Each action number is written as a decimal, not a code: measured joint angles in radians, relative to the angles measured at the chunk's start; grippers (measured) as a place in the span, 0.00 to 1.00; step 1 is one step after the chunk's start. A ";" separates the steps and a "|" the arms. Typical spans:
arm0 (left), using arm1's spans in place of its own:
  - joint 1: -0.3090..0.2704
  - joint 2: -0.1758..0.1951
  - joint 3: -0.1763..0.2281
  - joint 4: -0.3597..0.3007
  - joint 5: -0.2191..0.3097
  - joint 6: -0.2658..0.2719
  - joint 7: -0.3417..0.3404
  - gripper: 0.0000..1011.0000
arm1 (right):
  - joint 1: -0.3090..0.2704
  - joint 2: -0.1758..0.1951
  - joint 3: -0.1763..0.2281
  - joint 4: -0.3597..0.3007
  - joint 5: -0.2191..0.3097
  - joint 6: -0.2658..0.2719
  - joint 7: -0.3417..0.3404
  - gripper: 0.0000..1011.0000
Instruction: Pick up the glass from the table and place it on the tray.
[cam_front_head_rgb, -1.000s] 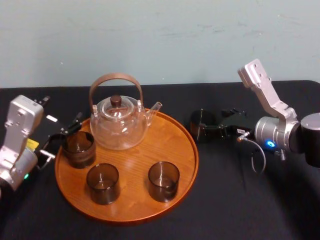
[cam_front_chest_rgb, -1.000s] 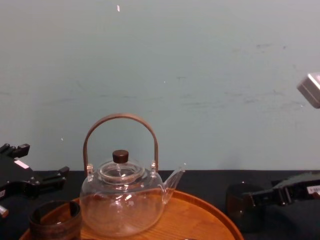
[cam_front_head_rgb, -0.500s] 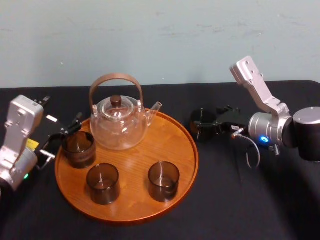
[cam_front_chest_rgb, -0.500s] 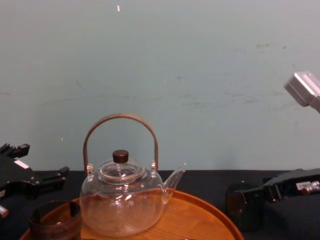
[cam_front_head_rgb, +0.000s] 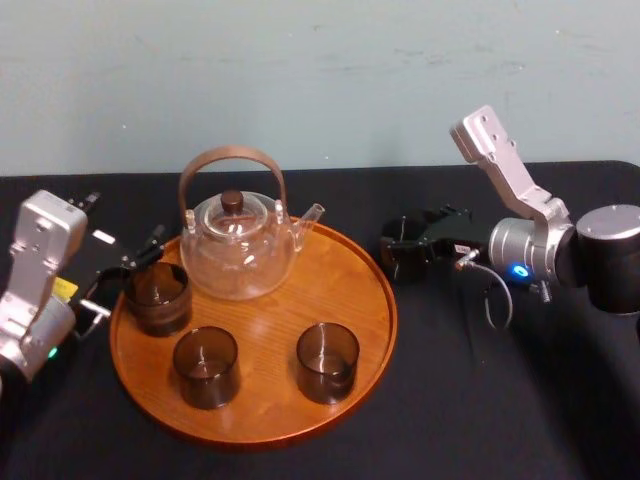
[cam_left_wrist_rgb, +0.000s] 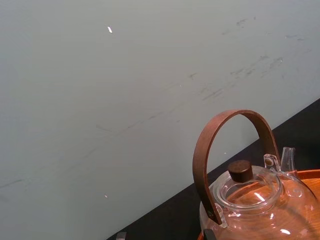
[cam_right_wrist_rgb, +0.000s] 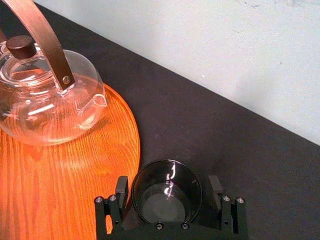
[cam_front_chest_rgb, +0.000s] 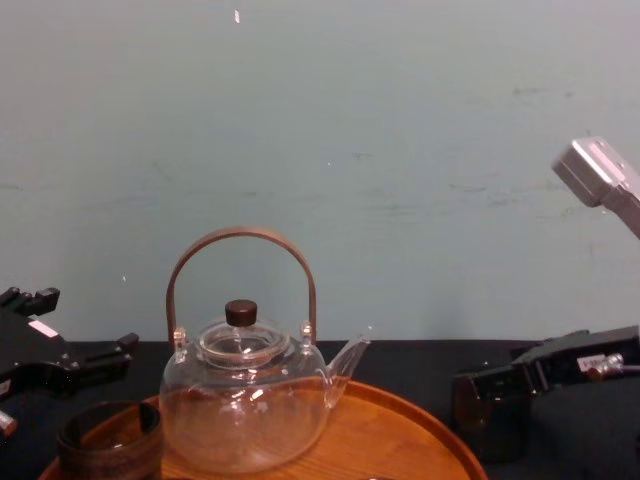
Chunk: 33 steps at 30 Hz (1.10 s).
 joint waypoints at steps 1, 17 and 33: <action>0.000 0.000 0.000 0.000 0.000 0.000 0.000 0.99 | 0.002 -0.002 -0.001 0.003 -0.001 -0.001 0.002 0.99; 0.000 0.000 0.000 0.000 0.000 0.000 0.000 0.99 | 0.012 -0.020 -0.010 0.034 -0.012 0.002 0.015 0.99; 0.000 0.000 0.000 0.000 0.000 0.000 0.000 0.99 | 0.004 -0.024 -0.003 0.041 -0.027 0.013 -0.002 0.99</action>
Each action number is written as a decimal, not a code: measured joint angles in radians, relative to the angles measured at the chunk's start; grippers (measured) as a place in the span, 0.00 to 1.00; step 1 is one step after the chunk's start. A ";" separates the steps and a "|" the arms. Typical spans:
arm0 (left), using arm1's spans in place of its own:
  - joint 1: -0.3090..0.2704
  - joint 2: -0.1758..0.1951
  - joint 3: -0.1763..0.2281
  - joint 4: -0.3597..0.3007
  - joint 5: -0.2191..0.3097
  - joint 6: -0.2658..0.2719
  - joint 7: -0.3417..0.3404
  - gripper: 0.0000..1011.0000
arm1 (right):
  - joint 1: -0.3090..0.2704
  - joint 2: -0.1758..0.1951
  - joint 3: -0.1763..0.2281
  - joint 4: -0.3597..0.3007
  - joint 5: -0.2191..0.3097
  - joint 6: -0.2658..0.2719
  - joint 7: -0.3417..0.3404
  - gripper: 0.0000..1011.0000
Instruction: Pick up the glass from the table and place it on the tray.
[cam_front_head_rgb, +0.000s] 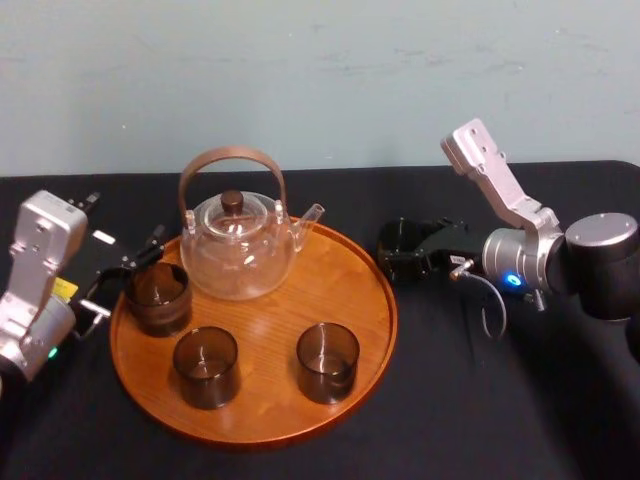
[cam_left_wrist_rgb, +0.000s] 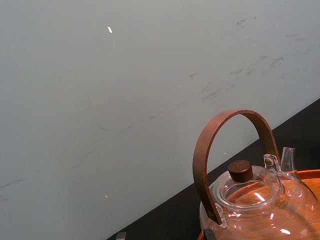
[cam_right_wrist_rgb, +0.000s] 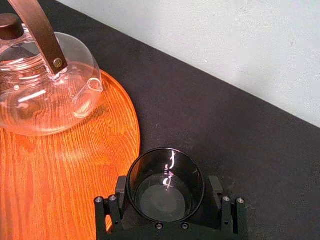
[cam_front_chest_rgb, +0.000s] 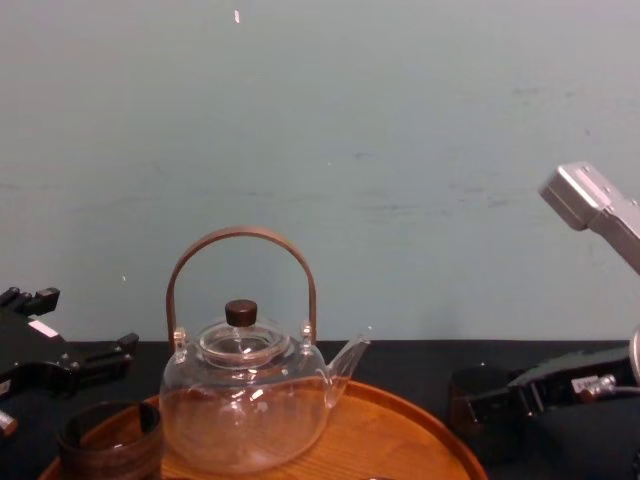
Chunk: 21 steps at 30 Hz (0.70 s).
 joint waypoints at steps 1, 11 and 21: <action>0.000 0.000 0.000 0.000 0.000 0.000 0.000 0.99 | 0.000 0.000 0.000 0.000 0.000 0.000 0.000 0.99; 0.000 0.000 0.000 0.000 0.000 0.000 0.000 0.99 | 0.000 0.001 0.000 0.000 0.002 0.000 0.002 0.95; 0.000 0.000 0.000 0.000 0.000 0.000 0.000 0.99 | 0.001 0.001 0.001 0.000 0.004 0.000 0.003 0.89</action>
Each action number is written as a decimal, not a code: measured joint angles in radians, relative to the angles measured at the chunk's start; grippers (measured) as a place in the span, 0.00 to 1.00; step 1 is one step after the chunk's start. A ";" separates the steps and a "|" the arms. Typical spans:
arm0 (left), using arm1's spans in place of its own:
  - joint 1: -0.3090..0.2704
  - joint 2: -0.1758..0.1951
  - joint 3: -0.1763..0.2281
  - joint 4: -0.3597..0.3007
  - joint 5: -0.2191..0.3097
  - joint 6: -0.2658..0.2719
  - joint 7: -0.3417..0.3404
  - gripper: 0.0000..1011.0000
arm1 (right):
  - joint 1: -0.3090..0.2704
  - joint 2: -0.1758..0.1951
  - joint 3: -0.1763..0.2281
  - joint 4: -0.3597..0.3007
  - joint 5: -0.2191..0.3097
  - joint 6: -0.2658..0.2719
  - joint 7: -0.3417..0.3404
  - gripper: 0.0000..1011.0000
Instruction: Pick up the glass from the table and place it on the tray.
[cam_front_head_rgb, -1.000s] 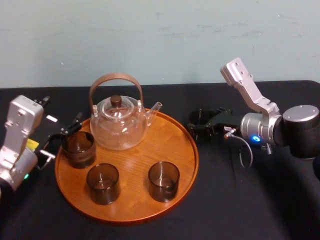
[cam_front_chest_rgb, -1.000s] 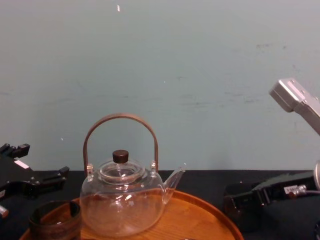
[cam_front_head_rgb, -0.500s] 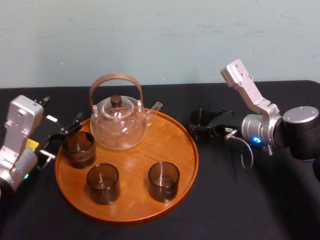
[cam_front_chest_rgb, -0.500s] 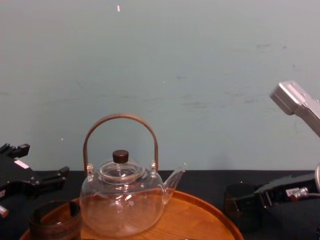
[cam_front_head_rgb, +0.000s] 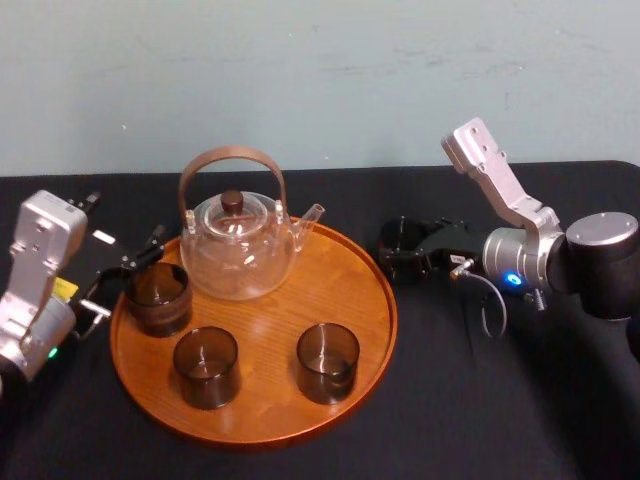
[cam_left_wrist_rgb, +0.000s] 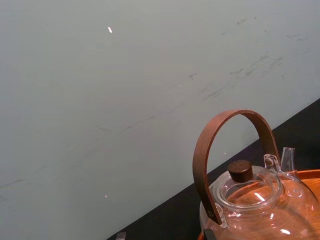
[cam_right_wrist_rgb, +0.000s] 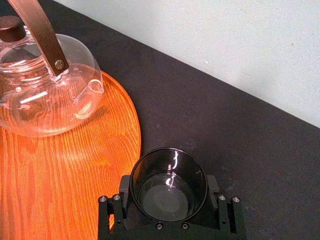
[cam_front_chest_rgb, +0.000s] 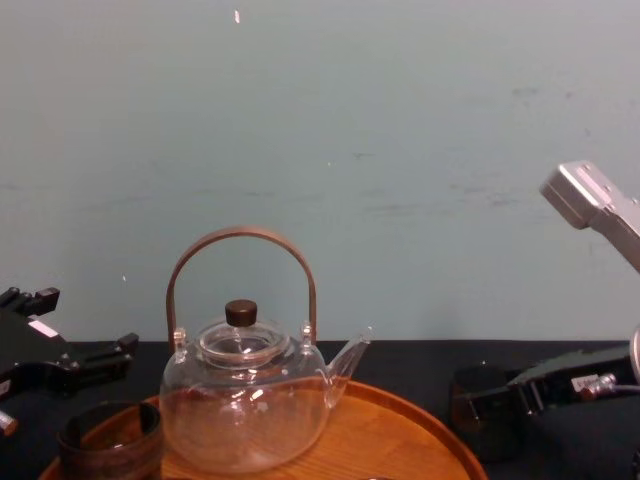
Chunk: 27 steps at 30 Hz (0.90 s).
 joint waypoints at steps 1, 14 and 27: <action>0.000 0.000 0.000 0.000 0.000 0.000 0.000 0.99 | 0.000 0.000 0.000 0.000 0.000 0.000 0.000 0.89; 0.000 0.000 0.000 0.000 0.000 0.000 0.000 0.99 | 0.000 0.000 0.000 0.000 0.002 0.000 0.003 0.89; 0.000 0.000 0.000 0.000 0.000 0.000 0.000 0.99 | -0.018 0.055 0.015 -0.100 0.043 0.019 0.056 0.89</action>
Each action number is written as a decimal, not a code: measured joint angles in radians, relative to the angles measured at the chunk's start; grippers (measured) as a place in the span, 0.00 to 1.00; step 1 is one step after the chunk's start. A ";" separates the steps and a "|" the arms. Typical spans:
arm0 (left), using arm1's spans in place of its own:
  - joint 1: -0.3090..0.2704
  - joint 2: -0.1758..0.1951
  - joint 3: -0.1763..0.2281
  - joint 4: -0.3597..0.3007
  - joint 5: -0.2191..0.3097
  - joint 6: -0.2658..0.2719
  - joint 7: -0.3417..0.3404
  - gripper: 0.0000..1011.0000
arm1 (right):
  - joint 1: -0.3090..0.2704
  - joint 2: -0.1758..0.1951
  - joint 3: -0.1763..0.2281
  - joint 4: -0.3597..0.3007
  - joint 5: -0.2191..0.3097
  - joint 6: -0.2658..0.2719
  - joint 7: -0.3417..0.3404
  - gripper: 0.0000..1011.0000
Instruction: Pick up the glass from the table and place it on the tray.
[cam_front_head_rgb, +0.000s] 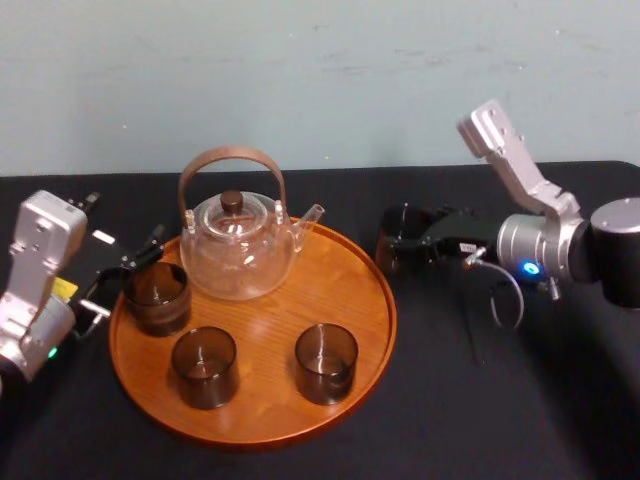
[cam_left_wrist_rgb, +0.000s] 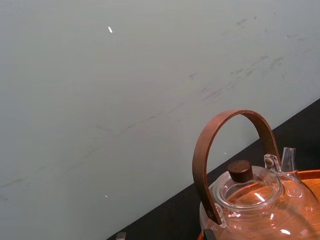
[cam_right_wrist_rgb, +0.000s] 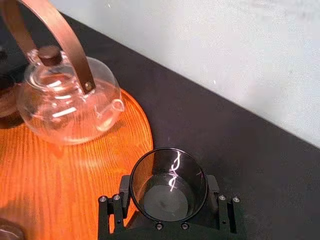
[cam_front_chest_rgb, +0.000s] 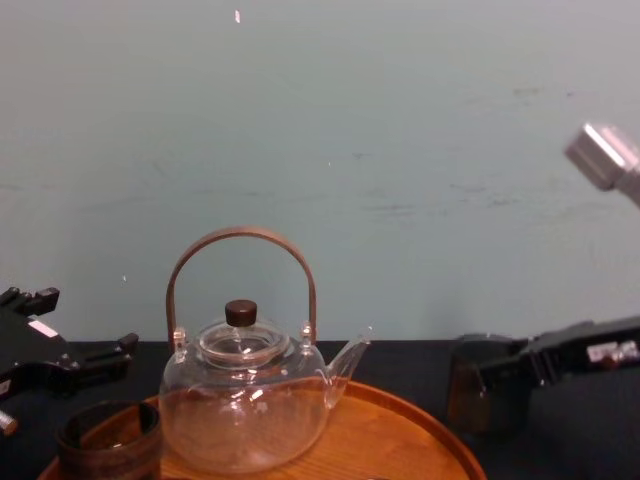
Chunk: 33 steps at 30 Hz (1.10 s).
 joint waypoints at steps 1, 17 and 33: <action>0.000 0.000 0.000 0.000 0.000 0.000 0.000 0.99 | 0.000 0.003 0.000 -0.006 0.001 0.000 0.001 0.89; 0.000 0.000 0.000 0.000 0.000 0.000 0.000 0.99 | -0.001 0.049 -0.033 -0.141 0.037 -0.015 0.032 0.89; 0.000 0.000 0.000 0.000 0.000 0.000 0.000 0.99 | 0.012 0.044 -0.124 -0.146 0.051 -0.048 0.073 0.89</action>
